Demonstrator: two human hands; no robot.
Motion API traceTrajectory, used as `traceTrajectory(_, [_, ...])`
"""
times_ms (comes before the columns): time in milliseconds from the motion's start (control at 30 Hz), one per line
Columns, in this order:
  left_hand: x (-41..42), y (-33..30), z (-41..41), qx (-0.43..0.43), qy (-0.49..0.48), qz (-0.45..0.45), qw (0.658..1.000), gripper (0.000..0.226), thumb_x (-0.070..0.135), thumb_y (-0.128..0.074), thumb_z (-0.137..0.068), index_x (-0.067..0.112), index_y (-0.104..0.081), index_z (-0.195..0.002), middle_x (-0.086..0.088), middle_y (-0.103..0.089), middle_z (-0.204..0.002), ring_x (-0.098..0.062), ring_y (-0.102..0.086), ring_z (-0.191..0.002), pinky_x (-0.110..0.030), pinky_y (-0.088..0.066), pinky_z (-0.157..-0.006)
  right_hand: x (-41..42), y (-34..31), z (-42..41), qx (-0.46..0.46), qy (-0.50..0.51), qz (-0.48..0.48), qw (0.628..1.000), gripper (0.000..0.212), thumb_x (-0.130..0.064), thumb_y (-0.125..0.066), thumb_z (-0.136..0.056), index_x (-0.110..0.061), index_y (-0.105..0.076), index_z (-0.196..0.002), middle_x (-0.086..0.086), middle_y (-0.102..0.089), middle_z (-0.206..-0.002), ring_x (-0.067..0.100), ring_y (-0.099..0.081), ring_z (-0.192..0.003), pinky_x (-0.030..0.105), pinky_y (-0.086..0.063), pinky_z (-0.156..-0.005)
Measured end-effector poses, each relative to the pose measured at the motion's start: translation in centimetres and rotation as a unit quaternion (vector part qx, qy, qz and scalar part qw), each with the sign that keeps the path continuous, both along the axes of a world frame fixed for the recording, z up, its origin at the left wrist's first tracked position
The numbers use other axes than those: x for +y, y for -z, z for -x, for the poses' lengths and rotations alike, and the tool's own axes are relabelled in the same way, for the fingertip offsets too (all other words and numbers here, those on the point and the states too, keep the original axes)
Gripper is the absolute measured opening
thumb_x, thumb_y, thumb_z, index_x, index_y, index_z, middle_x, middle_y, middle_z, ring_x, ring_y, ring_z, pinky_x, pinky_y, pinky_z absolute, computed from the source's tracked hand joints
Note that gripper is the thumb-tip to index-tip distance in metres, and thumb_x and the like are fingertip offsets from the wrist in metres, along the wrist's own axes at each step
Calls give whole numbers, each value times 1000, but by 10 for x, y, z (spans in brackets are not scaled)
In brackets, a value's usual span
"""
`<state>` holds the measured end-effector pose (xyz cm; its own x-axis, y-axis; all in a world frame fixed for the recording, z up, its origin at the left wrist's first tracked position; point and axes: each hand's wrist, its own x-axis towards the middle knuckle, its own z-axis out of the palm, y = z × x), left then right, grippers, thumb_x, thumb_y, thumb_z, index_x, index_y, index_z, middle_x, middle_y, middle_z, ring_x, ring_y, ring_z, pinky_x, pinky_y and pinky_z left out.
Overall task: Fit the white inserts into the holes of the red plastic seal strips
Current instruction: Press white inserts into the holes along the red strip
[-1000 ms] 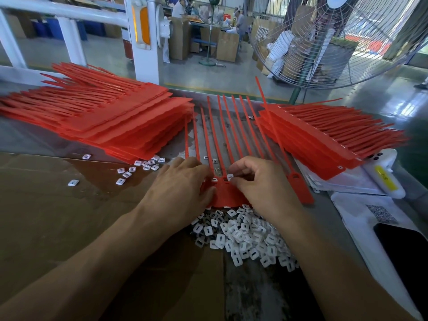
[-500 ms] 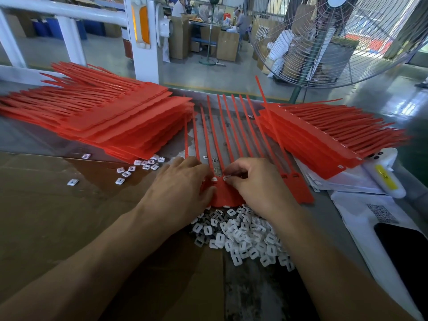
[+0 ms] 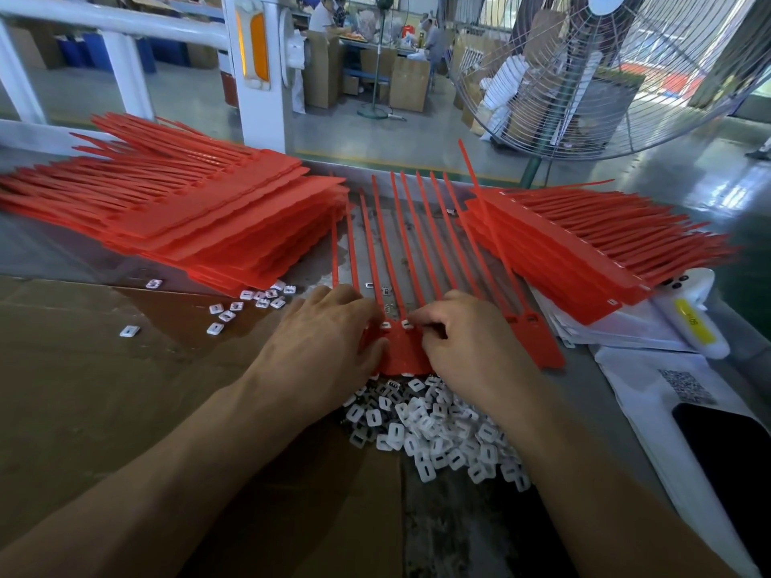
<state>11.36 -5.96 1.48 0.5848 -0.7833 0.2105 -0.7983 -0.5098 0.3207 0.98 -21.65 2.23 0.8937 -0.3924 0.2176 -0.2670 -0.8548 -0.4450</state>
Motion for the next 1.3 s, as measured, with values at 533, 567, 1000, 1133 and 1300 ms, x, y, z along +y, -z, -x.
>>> traceTrajectory(533, [1, -1, 0, -1, 8, 4, 1000, 36, 50, -50, -96, 34, -59, -127, 11, -54, -128, -12, -46, -122, -40, -38, -109, 7, -18, -1, 114, -62, 172, 977, 22, -19, -53, -99, -24, -70, -112, -7, -48, -93, 15, -55, -91, 31, -49, -75])
traceTrajectory(567, [2, -1, 0, 1, 9, 5, 1000, 37, 50, -49, -96, 35, -59, -128, 12, -53, -128, -12, -45, -123, -40, -38, -110, 3, -17, 0, 122, -71, 164, 976, 26, -20, -53, -100, -26, -70, -118, -7, -49, -97, 14, -55, -95, 32, -51, -79])
traceTrajectory(1000, [1, 0, -1, 13, 4, 8, 1000, 37, 51, -52, -96, 36, -57, -130, 13, -51, -131, -11, -43, -126, -38, -38, -110, -17, -11, 29, 64, -150, -82, 983, 11, -27, -76, -91, -33, -78, -99, -21, -64, -95, -3, -64, -92, 15, -48, -78])
traceTrajectory(1133, [1, 1, -2, 11, 6, 10, 1000, 37, 50, -53, -96, 35, -58, -129, 12, -52, -131, -12, -44, -126, -39, -40, -108, -17, -13, 30, 89, -185, -87, 975, 18, -22, -75, -92, -32, -79, -107, -20, -64, -100, -3, -63, -100, 16, -49, -89])
traceTrajectory(1300, [2, 1, -2, 6, 9, 16, 1000, 36, 48, -55, -96, 33, -61, -128, 11, -54, -129, -13, -46, -124, -38, -41, -106, -16, -14, 29, 103, -212, -56, 970, 23, -22, -72, -95, -35, -77, -114, -23, -61, -102, -4, -61, -101, 12, -44, -87])
